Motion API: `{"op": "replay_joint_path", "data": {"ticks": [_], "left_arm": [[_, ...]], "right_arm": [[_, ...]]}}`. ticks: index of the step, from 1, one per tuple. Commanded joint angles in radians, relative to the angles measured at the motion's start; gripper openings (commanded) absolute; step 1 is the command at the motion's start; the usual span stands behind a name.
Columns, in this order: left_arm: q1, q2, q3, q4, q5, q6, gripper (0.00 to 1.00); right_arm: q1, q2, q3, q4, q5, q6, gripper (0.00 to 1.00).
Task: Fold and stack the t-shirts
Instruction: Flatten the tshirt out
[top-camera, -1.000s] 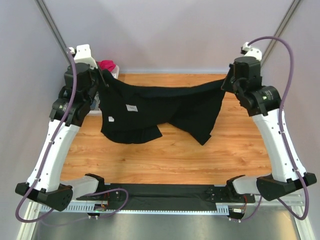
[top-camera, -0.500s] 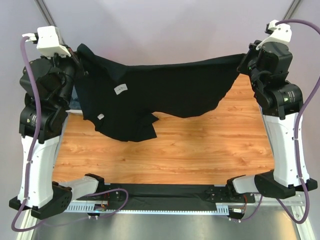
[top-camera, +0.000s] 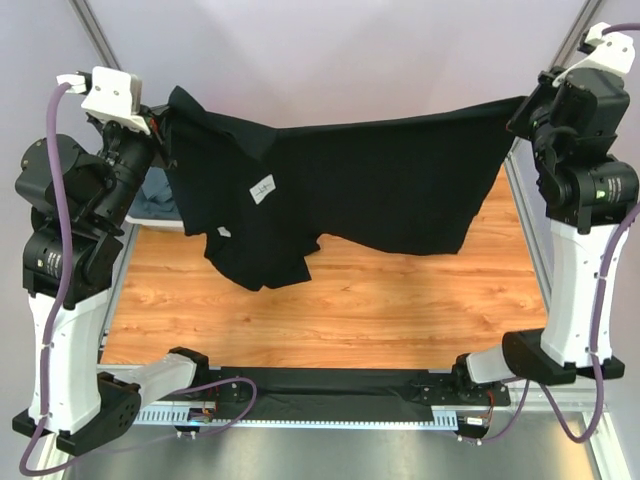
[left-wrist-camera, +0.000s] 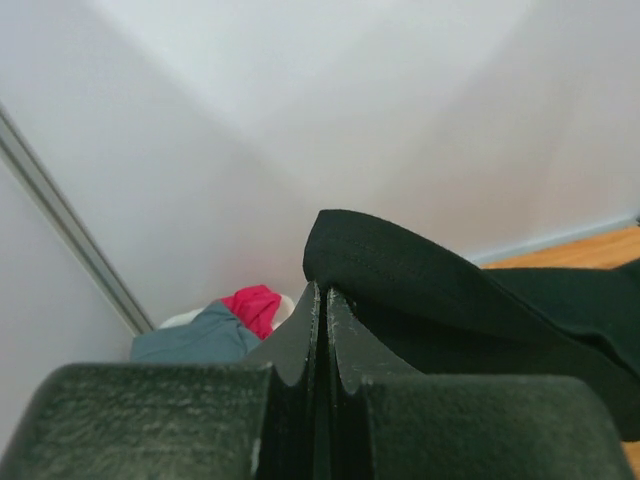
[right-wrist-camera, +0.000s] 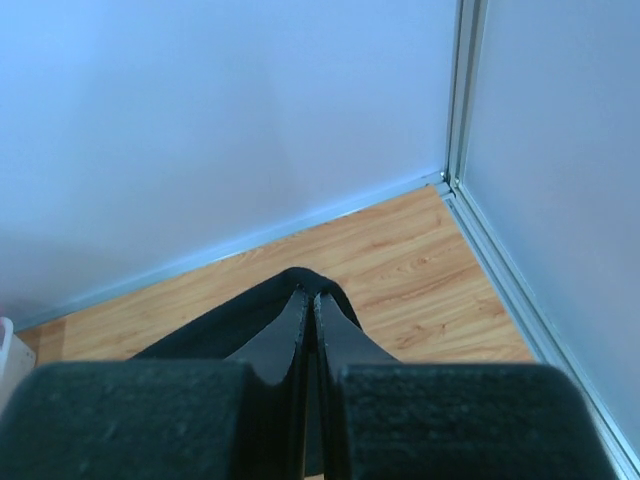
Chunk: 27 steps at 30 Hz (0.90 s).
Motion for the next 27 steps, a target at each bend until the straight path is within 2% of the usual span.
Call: {"op": "replay_joint_path", "data": {"ticks": [1,3,9,10,13,17,21,27], "left_arm": [[0.003,-0.001,-0.008,0.071,0.036,0.074,0.0],[0.003,0.013,0.0,0.06,0.013,0.065,0.0],[0.003,0.039,0.008,0.031,-0.084,-0.003,0.0],[0.003,0.049,0.018,0.018,-0.093,-0.033,0.0],[0.003,0.085,0.055,-0.03,-0.118,-0.067,0.0],[0.003,0.1,0.064,-0.01,-0.099,-0.067,0.0],[0.003,0.092,0.087,0.007,0.028,-0.034,0.0],[0.0,0.059,0.12,-0.022,0.115,-0.038,0.0]], "right_arm": [[-0.073,0.079,0.078,-0.094,-0.117,0.035,0.0],[-0.105,0.108,0.074,-0.099,-0.166,0.041,0.0],[-0.251,0.122,-0.032,-0.055,-0.526,0.104,0.0],[-0.262,0.121,-0.047,-0.049,-0.54,0.119,0.0],[-0.268,0.11,-0.049,-0.045,-0.53,0.11,0.0],[-0.268,0.098,-0.012,-0.065,-0.475,0.058,0.0],[-0.268,0.046,-0.017,-0.059,-0.403,0.014,0.0],[-0.266,-0.071,-0.011,-0.023,-0.412,-0.037,0.0]]}}
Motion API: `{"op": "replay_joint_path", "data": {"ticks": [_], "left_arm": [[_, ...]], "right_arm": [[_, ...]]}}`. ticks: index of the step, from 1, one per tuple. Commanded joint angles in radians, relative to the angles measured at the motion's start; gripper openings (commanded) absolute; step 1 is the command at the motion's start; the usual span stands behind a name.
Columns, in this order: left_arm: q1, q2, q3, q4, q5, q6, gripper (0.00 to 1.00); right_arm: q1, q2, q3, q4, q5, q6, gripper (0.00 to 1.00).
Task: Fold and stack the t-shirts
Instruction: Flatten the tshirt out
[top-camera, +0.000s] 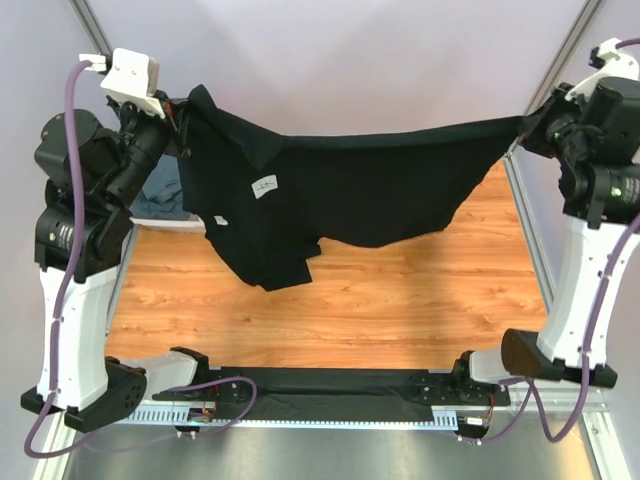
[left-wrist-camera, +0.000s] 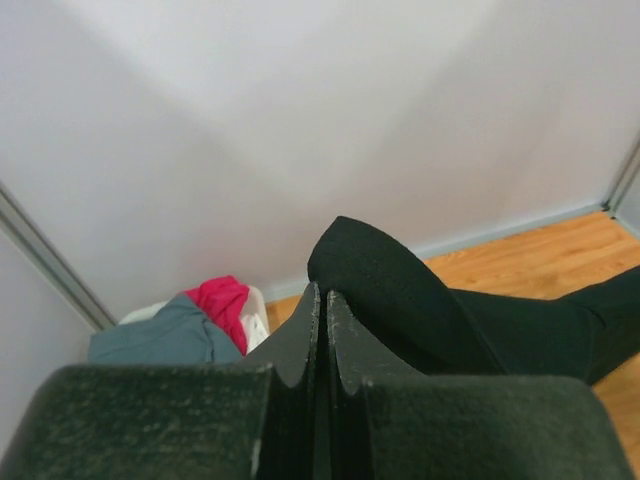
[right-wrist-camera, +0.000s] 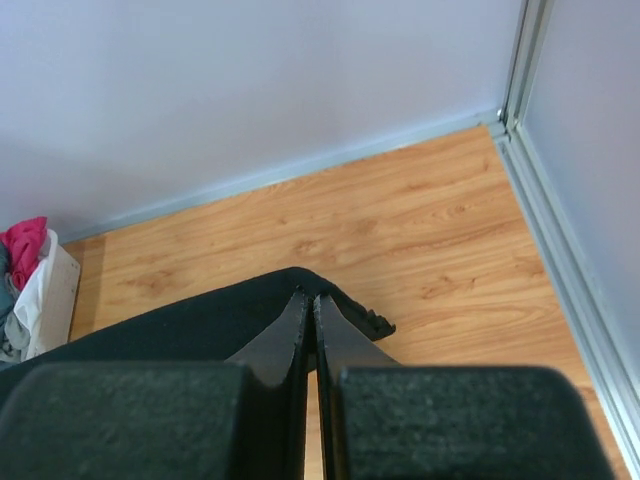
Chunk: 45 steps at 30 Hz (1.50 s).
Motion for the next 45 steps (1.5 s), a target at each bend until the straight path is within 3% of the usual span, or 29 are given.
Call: {"op": "replay_joint_path", "data": {"ticks": [1,9,19,27,35,41,45], "left_arm": [[0.0,-0.061,0.037,0.023,0.082,0.005,0.0],[-0.009,-0.085,0.19,-0.099,0.147,-0.065,0.0],[-0.009,-0.208,0.236,-0.194,0.24,-0.17,0.0],[-0.009,-0.164,0.347,-0.263,0.202,-0.219,0.0],[-0.009,0.02,0.181,-0.146,0.107,-0.184,0.0],[-0.009,0.206,0.103,-0.047,0.047,-0.171,0.0],[-0.009,0.27,-0.114,0.091,0.064,-0.205,0.0]], "right_arm": [[-0.009,-0.103,0.048,0.062,0.032,-0.073,0.0],[-0.007,-0.213,0.085,0.01,0.057,-0.105,0.0],[-0.009,-0.405,0.056,-0.026,0.127,-0.11,0.0],[-0.002,-0.392,0.101,-0.072,0.224,-0.112,0.0],[-0.002,-0.234,-0.002,-0.015,0.251,-0.148,0.0],[-0.004,-0.138,-0.171,0.106,0.314,-0.162,0.0],[-0.004,-0.095,-0.369,0.238,0.33,-0.153,0.0]]}}
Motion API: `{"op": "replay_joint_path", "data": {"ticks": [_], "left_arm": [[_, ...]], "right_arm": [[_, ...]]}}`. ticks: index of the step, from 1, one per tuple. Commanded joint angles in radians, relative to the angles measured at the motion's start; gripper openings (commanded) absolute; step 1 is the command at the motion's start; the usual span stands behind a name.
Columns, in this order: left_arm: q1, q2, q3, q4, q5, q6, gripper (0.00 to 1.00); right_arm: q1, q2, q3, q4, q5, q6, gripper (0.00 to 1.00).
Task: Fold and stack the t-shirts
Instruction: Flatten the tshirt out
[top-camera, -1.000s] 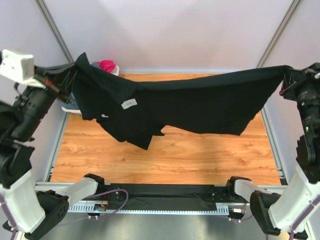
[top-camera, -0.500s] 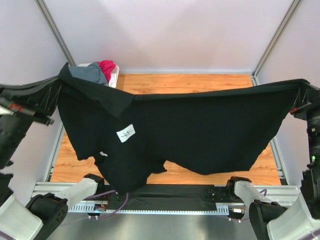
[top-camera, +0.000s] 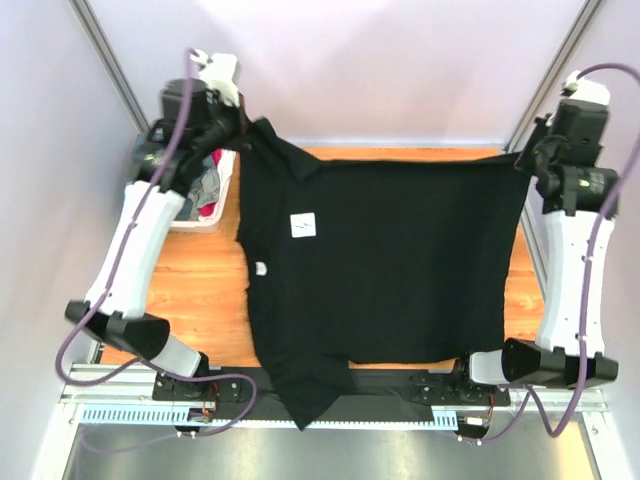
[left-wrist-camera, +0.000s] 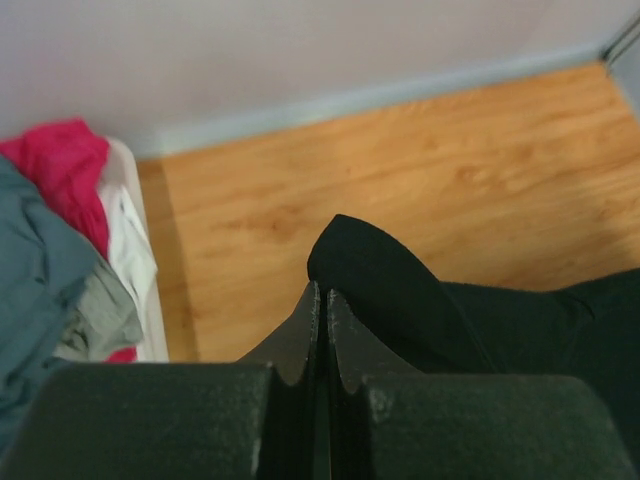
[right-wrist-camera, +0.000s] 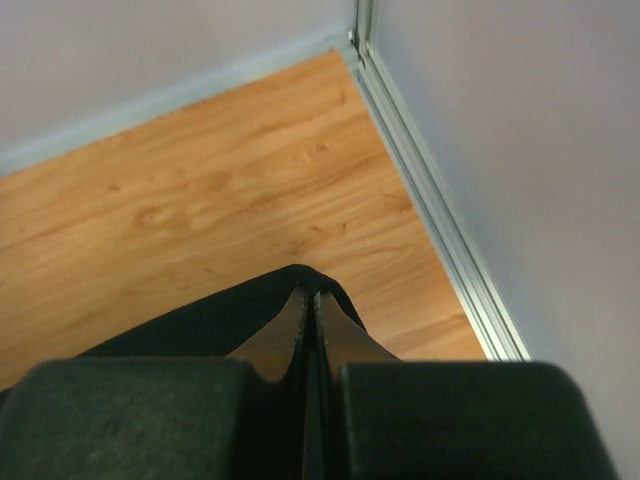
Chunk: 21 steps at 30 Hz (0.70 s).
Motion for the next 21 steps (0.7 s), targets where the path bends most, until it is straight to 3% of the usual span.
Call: {"op": "replay_joint_path", "data": {"ticks": [1,5,9,15,21], "left_arm": [[0.001,0.014,-0.128,0.199,-0.005,-0.025,0.0],[0.001,0.101,-0.246,0.326,-0.03,-0.042,0.0],[0.001,0.242,-0.207,0.39,-0.055,-0.026,0.0],[0.009,0.503,-0.027,0.416,-0.092,-0.011,0.0],[0.035,0.653,0.094,0.459,-0.098,-0.032,0.0]], "right_arm": [[-0.002,0.006,-0.115,0.167,0.063,-0.017,0.0],[-0.01,0.092,-0.319,0.316,0.132,0.006,0.0],[-0.016,0.223,-0.356,0.456,0.089,0.032,0.0],[-0.018,0.478,-0.222,0.569,0.066,0.023,0.0],[-0.021,0.702,-0.036,0.585,0.045,-0.004,0.01]]}}
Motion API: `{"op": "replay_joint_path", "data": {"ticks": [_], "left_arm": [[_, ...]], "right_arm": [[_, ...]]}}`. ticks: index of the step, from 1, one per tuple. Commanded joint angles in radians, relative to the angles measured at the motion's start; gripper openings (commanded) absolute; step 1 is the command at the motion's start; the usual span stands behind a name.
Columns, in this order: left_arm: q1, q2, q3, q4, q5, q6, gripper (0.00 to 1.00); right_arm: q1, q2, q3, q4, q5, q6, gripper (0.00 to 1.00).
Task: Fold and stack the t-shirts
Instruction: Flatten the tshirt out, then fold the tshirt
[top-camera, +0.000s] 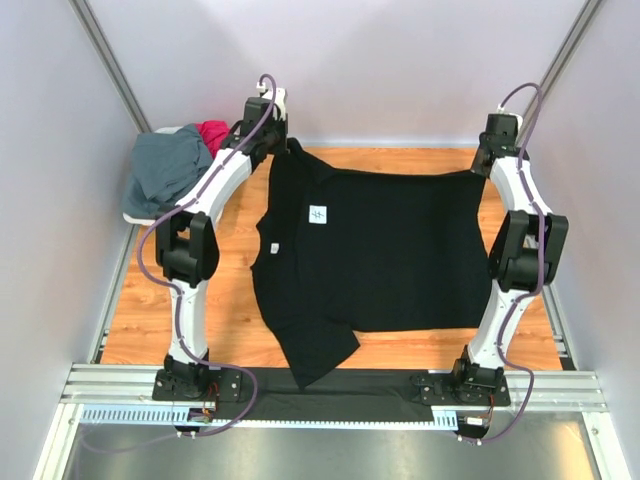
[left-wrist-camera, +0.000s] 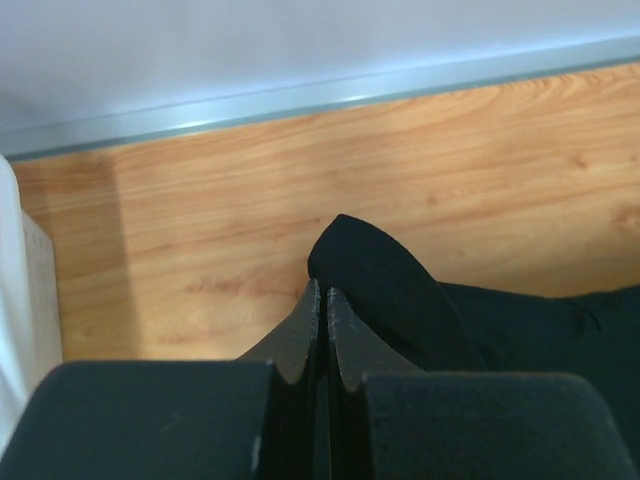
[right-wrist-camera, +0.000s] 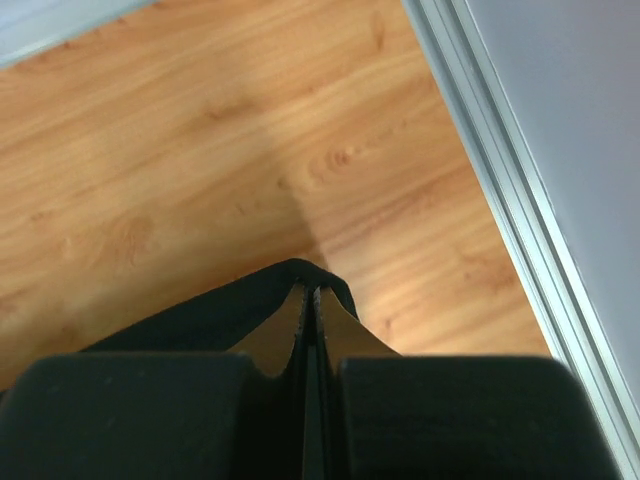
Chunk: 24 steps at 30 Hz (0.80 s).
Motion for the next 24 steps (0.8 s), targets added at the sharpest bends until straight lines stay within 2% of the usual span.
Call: {"op": "replay_joint_path", "data": {"ticks": [1,9,14,20,24], "left_arm": [[0.023,0.048,0.114,0.082,-0.03,-0.009,0.0],[0.025,0.172,0.232,0.177,0.007,0.026,0.0],[0.023,0.191,0.24,0.217,0.065,0.028,0.0],[0.002,0.128,0.135,0.203,0.061,-0.003,0.0],[-0.035,0.045,0.024,0.221,0.044,0.084,0.0]], "right_arm": [[-0.009,0.057,0.14,0.106,0.001,-0.014,0.0],[-0.034,0.156,0.191,0.175,-0.011,-0.014,0.0],[-0.045,0.191,0.224,0.164,-0.044,-0.007,0.01],[-0.049,0.193,0.231,0.143,-0.058,-0.007,0.0],[-0.055,0.179,0.214,0.129,-0.056,-0.017,0.0]]}}
